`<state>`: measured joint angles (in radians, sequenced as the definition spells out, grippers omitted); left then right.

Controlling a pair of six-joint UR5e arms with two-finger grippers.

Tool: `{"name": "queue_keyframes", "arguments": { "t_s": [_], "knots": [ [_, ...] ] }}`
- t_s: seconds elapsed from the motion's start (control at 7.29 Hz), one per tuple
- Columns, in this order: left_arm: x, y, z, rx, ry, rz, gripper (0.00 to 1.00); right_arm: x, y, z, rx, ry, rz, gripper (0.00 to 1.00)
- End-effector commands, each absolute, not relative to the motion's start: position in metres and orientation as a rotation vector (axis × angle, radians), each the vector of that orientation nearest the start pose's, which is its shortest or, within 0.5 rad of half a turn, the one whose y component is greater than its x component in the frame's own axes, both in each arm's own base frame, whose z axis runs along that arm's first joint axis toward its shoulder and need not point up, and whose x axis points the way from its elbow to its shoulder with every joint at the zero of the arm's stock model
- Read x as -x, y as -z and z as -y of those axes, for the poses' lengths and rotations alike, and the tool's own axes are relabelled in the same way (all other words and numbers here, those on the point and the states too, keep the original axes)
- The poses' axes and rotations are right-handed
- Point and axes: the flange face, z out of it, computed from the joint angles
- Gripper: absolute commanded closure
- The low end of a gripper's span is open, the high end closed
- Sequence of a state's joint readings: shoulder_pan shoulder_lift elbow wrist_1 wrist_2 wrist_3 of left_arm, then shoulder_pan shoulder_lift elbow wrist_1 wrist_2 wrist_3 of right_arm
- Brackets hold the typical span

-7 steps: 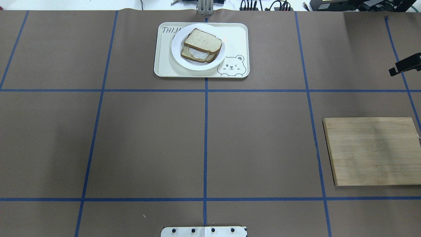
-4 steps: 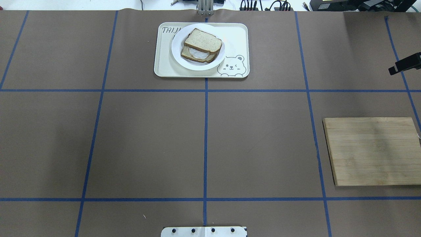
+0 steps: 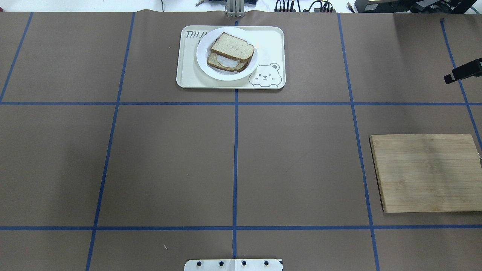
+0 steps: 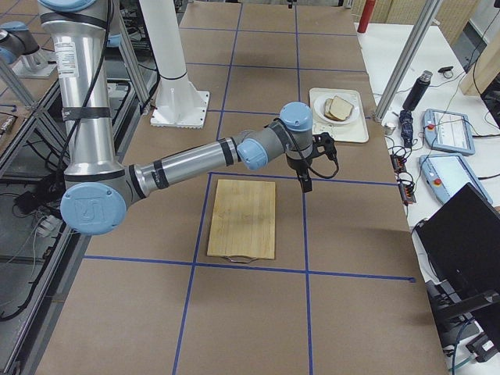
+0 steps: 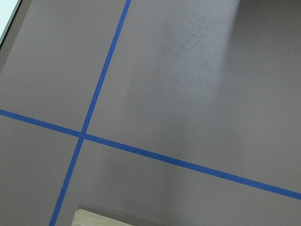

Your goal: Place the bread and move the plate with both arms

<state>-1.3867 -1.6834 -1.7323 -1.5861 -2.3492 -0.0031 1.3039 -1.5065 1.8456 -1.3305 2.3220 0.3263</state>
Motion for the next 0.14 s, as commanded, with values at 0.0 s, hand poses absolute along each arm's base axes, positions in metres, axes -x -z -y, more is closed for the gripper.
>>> {"name": "queue_keyframes", "arguments": {
  "t_s": [0.0],
  "knots": [
    [-0.0368, -0.5171, 0.5438, -0.204, -0.284, -0.798, 0.01, 0.0706, -0.4574, 0.5205, -0.361, 0.166, 0.858, 0.00]
  ]
}}
